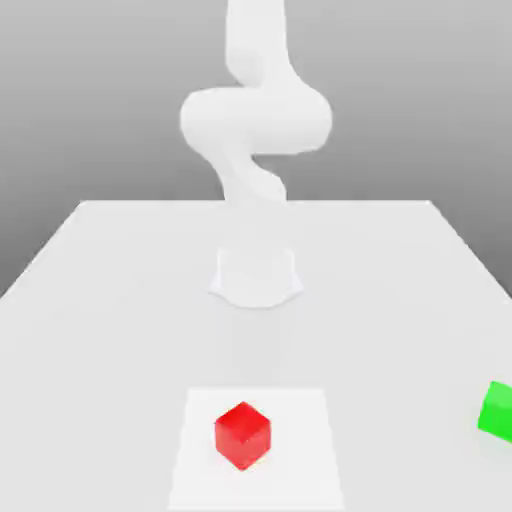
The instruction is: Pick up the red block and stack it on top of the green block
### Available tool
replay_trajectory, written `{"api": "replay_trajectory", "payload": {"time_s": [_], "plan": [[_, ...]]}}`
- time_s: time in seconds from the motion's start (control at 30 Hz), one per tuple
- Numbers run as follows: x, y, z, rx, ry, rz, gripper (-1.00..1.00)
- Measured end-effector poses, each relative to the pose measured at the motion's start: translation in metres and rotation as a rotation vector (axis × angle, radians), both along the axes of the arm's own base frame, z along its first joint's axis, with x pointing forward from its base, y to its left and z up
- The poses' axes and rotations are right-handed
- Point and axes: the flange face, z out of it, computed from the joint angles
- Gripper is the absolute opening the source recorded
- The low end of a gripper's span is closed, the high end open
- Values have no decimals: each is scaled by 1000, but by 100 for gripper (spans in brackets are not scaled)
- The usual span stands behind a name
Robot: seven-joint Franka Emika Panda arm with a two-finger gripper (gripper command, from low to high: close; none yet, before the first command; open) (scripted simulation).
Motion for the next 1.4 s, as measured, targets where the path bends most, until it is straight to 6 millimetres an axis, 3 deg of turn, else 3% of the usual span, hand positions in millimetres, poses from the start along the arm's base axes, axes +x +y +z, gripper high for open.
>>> {"api": "replay_trajectory", "payload": {"time_s": [0.17,0.37,0.5,0.67,0.87,0.9,1.13,1.3,1.33,1.4], "plan": [[53,-4,-107,-81,168,146,0],[79,-5,-239,-162,357,327,0],[74,-6,-325,-208,481,454,0],[46,-10,-425,-255,635,619,0],[35,-12,-501,-268,680,670,0],[34,-12,-512,-268,681,670,-100],[34,-12,-515,-267,683,670,-100],[34,-12,-468,-267,682,671,-100],[36,-4,-460,-271,681,683,-100],[44,45,-450,-300,675,760,-100]]}}
